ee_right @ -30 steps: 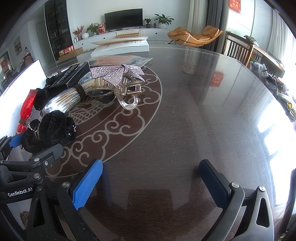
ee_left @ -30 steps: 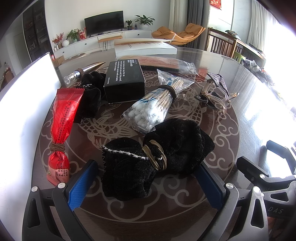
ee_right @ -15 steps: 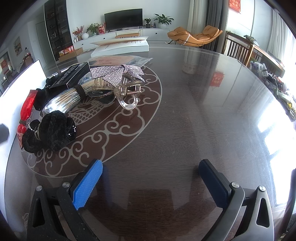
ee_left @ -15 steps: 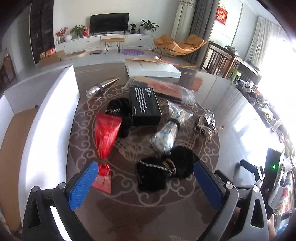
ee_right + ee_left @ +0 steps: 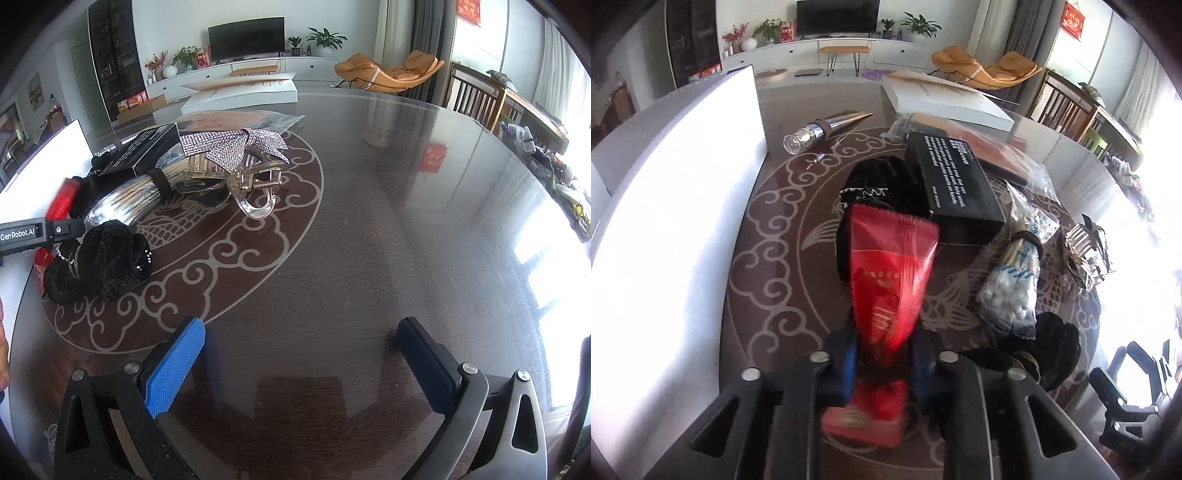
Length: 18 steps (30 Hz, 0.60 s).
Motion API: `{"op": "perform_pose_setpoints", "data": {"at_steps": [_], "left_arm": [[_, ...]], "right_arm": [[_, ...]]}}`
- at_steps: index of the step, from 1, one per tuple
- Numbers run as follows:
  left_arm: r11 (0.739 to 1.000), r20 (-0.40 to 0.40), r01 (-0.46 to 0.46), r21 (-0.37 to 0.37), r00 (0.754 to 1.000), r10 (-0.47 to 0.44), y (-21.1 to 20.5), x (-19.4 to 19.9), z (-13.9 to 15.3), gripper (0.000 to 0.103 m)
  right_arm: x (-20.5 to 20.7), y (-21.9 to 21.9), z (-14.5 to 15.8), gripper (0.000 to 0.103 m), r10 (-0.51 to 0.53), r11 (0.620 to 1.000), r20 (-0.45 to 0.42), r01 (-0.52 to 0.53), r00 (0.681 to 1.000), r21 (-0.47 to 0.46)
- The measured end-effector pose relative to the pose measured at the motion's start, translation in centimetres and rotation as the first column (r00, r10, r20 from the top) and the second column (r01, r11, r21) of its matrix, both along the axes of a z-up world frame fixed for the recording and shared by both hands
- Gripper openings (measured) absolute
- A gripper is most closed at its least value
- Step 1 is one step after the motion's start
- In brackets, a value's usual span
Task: Organize objects
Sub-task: 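Grasp the red snack packet with the left gripper and lift it, then grasp the black fuzzy pouch with the right gripper while the left gripper holds the red packet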
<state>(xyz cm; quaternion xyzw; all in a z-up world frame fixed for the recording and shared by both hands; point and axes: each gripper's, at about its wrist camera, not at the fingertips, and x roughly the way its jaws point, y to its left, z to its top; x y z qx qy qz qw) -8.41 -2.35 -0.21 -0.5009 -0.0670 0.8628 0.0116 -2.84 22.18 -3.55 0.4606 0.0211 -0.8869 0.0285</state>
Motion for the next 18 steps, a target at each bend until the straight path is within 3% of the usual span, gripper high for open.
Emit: {"op": "perform_pose_setpoints", "data": {"at_steps": [3,7,11,15,17,18], "left_arm": [[1.0,-0.002,0.0,0.023,1.0,0.0,0.2,3.1,-0.6,0.019],[1.0,0.003,0.031,0.001,1.0,-0.031,1.2,7.8,-0.5,0.019],[0.996,-0.009,0.079,-0.034,0.997,-0.079,2.1,10.5,-0.4,0.019],[0.995,-0.031,0.081,-0.054,0.996,-0.083,2.1,11.3,-0.6,0.019],[0.995,-0.03,0.082,-0.05,0.996,-0.084,1.9,11.6,-0.5,0.019],[0.996,-0.029,0.083,-0.044,0.996,-0.084,1.8,11.7,-0.4,0.02]], "right_arm": [[-0.1,0.0,0.1,0.103,0.0,1.0,0.0,0.0,1.0,-0.003],[0.1,0.1,0.1,0.103,0.019,1.0,-0.002,-0.019,1.0,-0.015],[0.2,0.2,2.2,0.098,0.129,0.967,-0.012,-0.128,0.992,-0.218],[-2.0,-5.2,5.7,0.095,0.304,0.934,0.0,-0.298,0.953,-0.196],[-3.5,-8.8,6.4,0.083,0.396,0.904,0.02,-0.387,0.918,-0.182],[-4.0,-10.4,6.3,0.071,0.432,0.892,0.032,-0.421,0.902,-0.168]]}}
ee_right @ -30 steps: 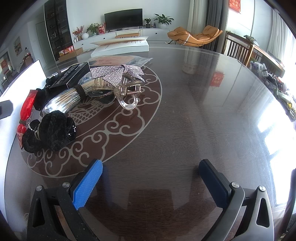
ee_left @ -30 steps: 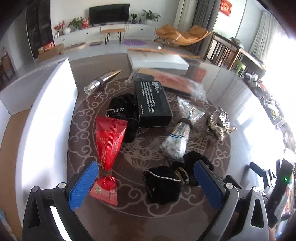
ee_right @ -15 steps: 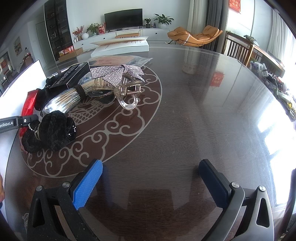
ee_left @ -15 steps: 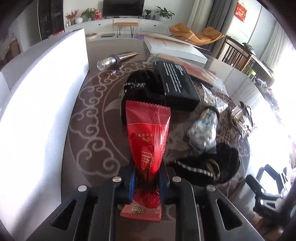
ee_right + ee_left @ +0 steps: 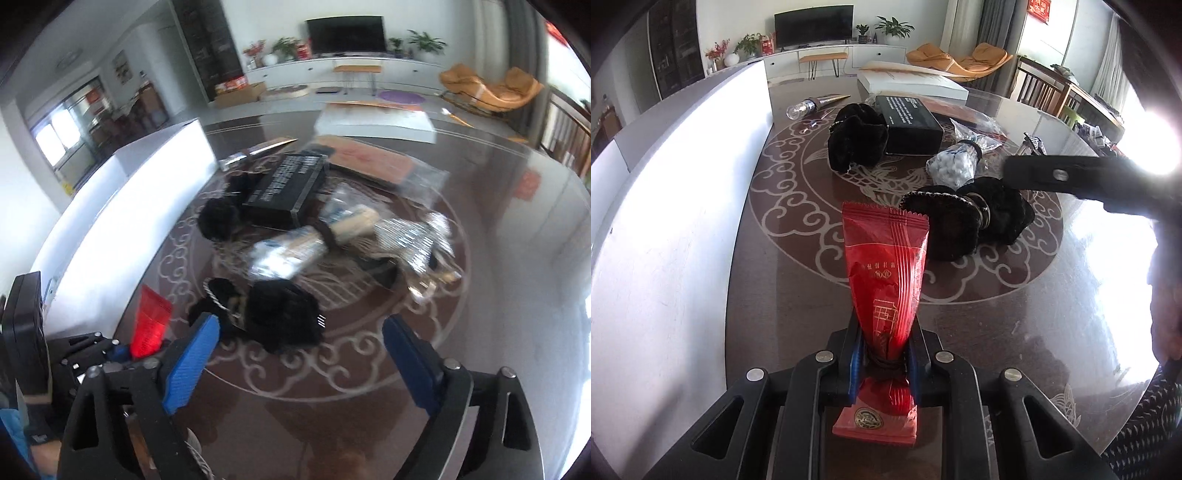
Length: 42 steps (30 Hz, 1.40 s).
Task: Organize objects
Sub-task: 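Grasp the black fuzzy pouch with the right gripper while the left gripper holds the red packet, then carry both items to the bin and open both grippers to drop them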
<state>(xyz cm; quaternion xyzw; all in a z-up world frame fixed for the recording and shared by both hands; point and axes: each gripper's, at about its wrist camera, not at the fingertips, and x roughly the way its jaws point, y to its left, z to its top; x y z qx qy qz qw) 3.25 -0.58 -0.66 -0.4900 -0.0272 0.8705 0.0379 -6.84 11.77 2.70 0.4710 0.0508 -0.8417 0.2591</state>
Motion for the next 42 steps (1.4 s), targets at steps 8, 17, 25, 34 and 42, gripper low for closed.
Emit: {"op": "perform_pose_setpoints", "data": {"at_steps": [8,17,25,34,42], "left_arm": [[0.999,-0.006,0.018,0.036,1.0,-0.017,-1.1,0.7,0.0,0.02],[0.997,-0.008,0.068,0.045,0.998,-0.068,-0.2,0.5,0.2,0.04],[0.986,-0.048,0.082,0.143,0.996,-0.076,-0.2,1.5,1.3,0.017],[0.942,-0.27,0.149,0.301,0.961,-0.065,-3.3,6.9,13.4,0.017],[0.977,-0.283,-0.162,0.141,0.939,0.196,-16.7,10.8,17.1,0.017]], "right_arm": [[3.2,-0.5,-2.5,0.031,0.159,0.973,0.263,-0.197,0.952,0.124],[5.1,0.5,-1.6,0.076,0.14,0.955,0.158,-0.175,0.978,0.238],[6.0,3.1,-1.0,0.033,0.042,0.97,0.148,-0.076,0.988,0.232],[8.2,1.6,10.2,0.033,0.003,0.998,-0.003,-0.003,1.0,-0.066],[11.2,-12.4,14.2,0.034,0.241,0.921,-0.005,-0.23,0.971,-0.315]]}}
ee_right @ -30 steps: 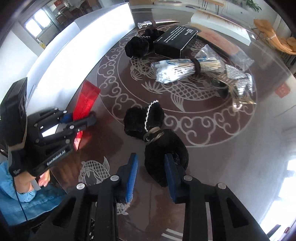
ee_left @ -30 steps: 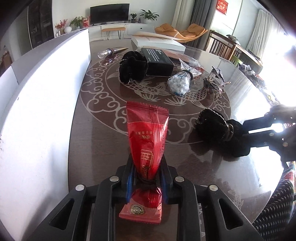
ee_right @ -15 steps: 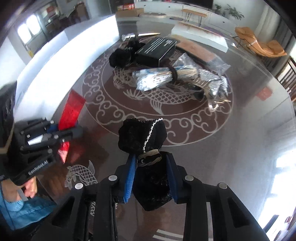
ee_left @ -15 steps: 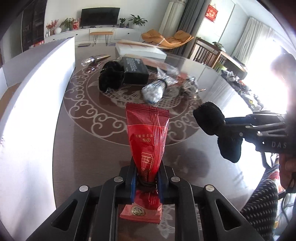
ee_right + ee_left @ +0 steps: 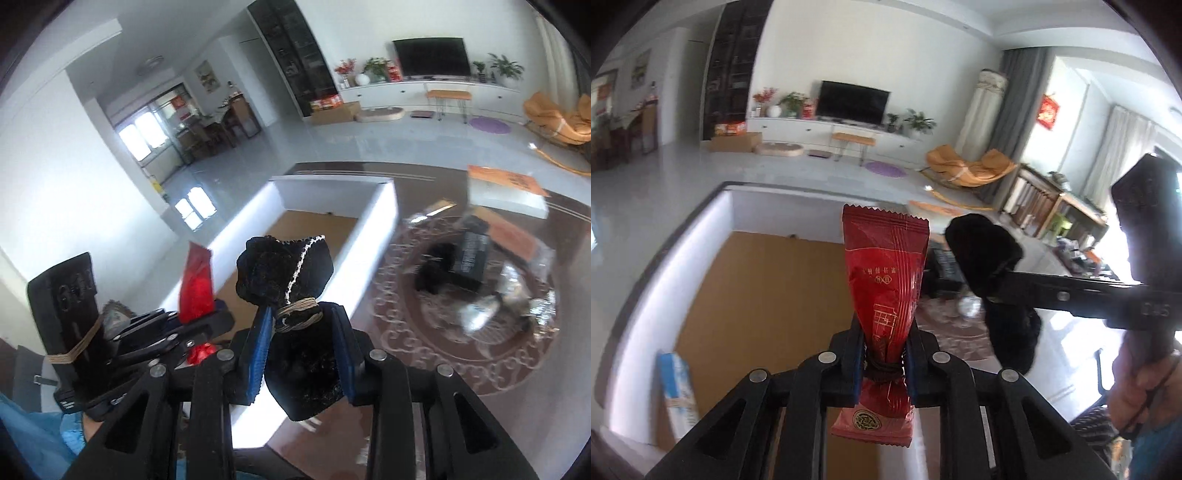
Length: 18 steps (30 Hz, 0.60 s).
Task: Organize objects
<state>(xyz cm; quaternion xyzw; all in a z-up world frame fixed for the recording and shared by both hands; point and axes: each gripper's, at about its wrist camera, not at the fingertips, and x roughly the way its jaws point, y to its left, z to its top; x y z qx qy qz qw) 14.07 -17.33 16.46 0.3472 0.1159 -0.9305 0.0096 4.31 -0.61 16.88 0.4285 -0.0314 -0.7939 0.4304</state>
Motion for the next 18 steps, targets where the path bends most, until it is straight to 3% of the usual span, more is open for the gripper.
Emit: {"op": "perform_pose_setpoints", "data": {"at_steps": [2,3,4,5,6,8,10,13,16,18], "left_arm": [[0.991,0.106,-0.098,-0.095,0.988,0.108,-2.6,-0.7,-1.8,0.021],[0.979,0.171,-0.143,-0.146,0.971,0.167,-3.9,-1.2,-3.1,0.024],[0.971,0.223,-0.172,-0.164,0.953,0.206,-5.0,-1.6,-4.2,0.04],[0.968,0.262,-0.195,-0.16,0.937,0.232,-5.8,-1.9,-5.1,0.057],[0.966,0.284,-0.218,-0.137,0.926,0.249,-6.5,-2.0,-5.7,0.062],[0.969,0.263,-0.231,-0.084,0.933,0.245,-6.4,-1.7,-5.5,0.064],[0.979,0.23,-0.191,-0.075,0.952,0.204,-4.7,-2.1,-5.0,0.072],[0.994,0.175,-0.083,-0.07,0.98,0.094,-0.2,-3.2,-3.7,0.073],[0.998,0.121,0.066,-0.011,0.991,-0.065,5.4,-3.9,-1.8,0.077],[0.981,0.101,0.194,0.02,0.976,-0.195,10.5,-4.3,-1.1,0.089]], "right_arm": [[0.1,-4.0,-1.1,0.039,0.029,0.999,0.025,-0.029,0.999,0.017],[0.2,-5.5,-1.8,0.054,0.039,0.999,0.042,-0.04,0.998,0.035],[0.2,-6.8,-2.9,0.071,0.046,0.998,0.066,-0.049,0.997,0.046],[0.0,-7.5,-3.7,0.074,0.039,0.998,0.084,-0.043,0.996,0.051],[-0.1,-7.3,-4.6,0.074,0.025,0.998,0.089,-0.03,0.996,0.058],[-0.1,-6.1,-5.2,0.074,-0.014,0.997,0.065,0.009,0.998,0.076],[-0.3,-3.5,-5.6,0.076,-0.072,0.992,0.021,0.069,0.997,0.103],[-0.9,2.3,-6.5,0.085,-0.205,0.968,-0.055,0.211,0.977,0.137],[-1.4,8.4,-8.3,0.088,-0.349,0.902,-0.155,0.376,0.924,0.212],[-1.6,12.3,-10.4,0.088,-0.426,0.843,-0.188,0.464,0.885,0.273]]}}
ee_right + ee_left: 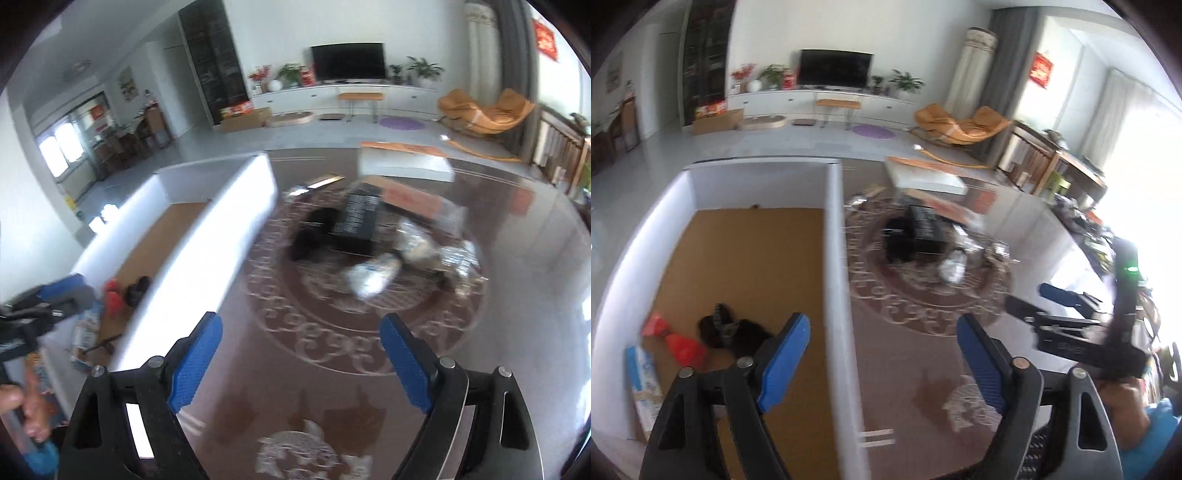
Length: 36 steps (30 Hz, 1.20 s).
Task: Organize objects
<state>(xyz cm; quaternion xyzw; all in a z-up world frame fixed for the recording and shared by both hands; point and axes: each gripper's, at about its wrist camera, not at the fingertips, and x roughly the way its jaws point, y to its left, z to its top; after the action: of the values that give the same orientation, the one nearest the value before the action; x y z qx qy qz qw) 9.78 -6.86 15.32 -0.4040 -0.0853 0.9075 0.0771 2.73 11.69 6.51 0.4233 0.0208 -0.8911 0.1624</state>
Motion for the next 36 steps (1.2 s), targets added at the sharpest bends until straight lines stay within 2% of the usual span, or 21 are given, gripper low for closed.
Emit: {"op": "perform_pose_setpoints", "data": {"at_steps": [2,5,8,10,13,15,17,19,24,27,36], "left_arm": [[0.994,0.002,0.112,0.012,0.994,-0.112,4.8,-0.3,-0.2,0.103],[0.977,0.058,0.213,0.014,0.975,-0.214,10.6,-1.3,-3.1,0.103],[0.98,0.136,0.187,-0.075,0.975,-0.175,13.6,-3.7,-8.5,0.103],[0.983,0.186,0.16,-0.092,0.972,-0.141,14.3,-5.7,-11.5,0.103],[0.99,0.223,0.105,-0.095,0.971,-0.081,13.3,-8.3,-14.6,0.102],[0.986,0.175,0.06,-0.155,0.984,-0.032,13.1,-9.6,-15.3,0.103],[0.983,0.166,0.03,-0.181,0.986,0.0,12.9,-10.6,-15.7,0.103],[0.975,0.147,0.004,-0.222,0.989,0.029,12.9,-11.6,-16.1,0.103],[0.971,0.131,-0.08,-0.224,0.985,0.112,12.2,-13.9,-15.7,0.103],[0.973,0.111,-0.078,-0.218,0.988,0.104,11.9,-15.2,-15.7,0.103],[0.973,0.111,-0.078,-0.219,0.988,0.105,11.9,-15.4,-15.7,0.103]], "right_arm": [[-0.6,3.5,-2.5,0.088,-0.091,0.995,0.018,0.09,0.996,0.043],[-0.9,6.7,-4.6,0.088,-0.176,0.982,0.062,0.171,0.982,0.079],[-1.3,8.1,-6.5,0.088,-0.218,0.971,0.09,0.207,0.972,0.116],[-1.7,8.8,-7.6,0.088,-0.238,0.966,0.094,0.226,0.967,0.121],[-3.1,9.6,-8.8,0.088,-0.271,0.959,0.111,0.258,0.956,0.117],[-3.9,9.9,-9.3,0.089,-0.291,0.952,0.098,0.278,0.952,0.124],[-4.8,9.6,-9.7,0.091,-0.298,0.948,0.081,0.285,0.951,0.145],[-5.5,9.3,-10.0,0.103,-0.299,0.947,0.075,0.286,0.951,0.146],[-7.0,8.9,-10.1,0.103,-0.304,0.945,0.045,0.295,0.952,0.138],[-7.1,8.9,-9.9,0.103,-0.303,0.946,0.045,0.295,0.952,0.135],[-7.1,9.0,-9.9,0.103,-0.302,0.946,0.043,0.294,0.952,0.134]]}}
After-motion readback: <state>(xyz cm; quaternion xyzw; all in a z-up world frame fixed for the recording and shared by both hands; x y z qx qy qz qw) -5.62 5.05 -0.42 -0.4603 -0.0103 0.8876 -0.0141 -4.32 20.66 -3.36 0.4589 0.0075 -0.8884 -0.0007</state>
